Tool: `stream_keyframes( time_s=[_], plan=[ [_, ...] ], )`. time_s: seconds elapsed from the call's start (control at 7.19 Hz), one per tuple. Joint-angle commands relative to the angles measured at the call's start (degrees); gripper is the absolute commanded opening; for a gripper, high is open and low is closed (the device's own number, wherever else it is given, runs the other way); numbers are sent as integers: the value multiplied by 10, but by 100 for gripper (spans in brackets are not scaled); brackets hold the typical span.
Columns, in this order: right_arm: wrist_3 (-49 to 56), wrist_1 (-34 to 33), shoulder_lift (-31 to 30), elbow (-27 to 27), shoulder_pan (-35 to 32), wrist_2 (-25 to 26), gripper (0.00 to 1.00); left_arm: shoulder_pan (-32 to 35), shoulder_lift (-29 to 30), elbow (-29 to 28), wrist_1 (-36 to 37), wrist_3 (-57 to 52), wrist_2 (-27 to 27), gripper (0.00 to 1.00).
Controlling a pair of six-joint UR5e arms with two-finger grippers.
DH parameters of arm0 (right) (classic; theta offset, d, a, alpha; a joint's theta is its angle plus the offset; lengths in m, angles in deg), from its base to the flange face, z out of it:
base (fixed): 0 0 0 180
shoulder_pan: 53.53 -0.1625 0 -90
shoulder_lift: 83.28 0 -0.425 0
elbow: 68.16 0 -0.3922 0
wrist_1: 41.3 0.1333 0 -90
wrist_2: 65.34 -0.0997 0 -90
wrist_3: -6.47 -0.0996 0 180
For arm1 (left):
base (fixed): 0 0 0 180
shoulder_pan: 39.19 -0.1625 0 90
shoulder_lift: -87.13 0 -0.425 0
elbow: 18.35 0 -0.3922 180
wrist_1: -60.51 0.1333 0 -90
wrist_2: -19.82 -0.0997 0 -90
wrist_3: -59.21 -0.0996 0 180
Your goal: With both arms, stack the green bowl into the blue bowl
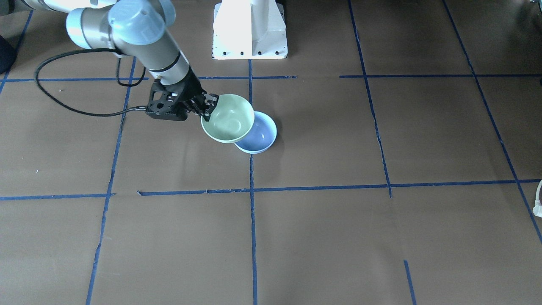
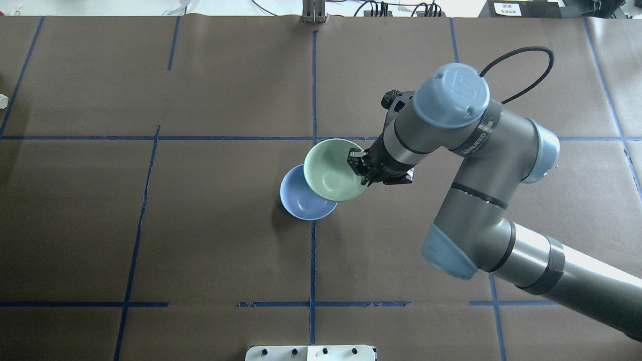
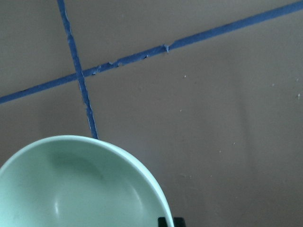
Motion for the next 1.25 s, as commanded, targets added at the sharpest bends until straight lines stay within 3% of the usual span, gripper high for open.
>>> stream_keyframes(
  time_s=[0.0,0.14,0.42,0.7,0.83,0.97,1.11],
  plan=[
    [-92,-9,50,-52,51,71,5,0,0,1,1,0,0,100],
    [-111,-7,57,-72,67,89,19,0,0,1,1,0,1,100],
    [-118,-1,57,-82,74,100,18,0,0,1,1,0,1,100],
    [-122,46,55,-105,74,100,19,0,0,1,1,0,1,100],
    [-116,45,53,-99,72,100,64,0,0,1,1,1,1,100],
    [-106,40,51,-86,62,94,100,-1,0,0,1,1,1,100],
    [-85,19,44,-61,49,75,100,-1,1,0,1,1,1,100]
  ],
)
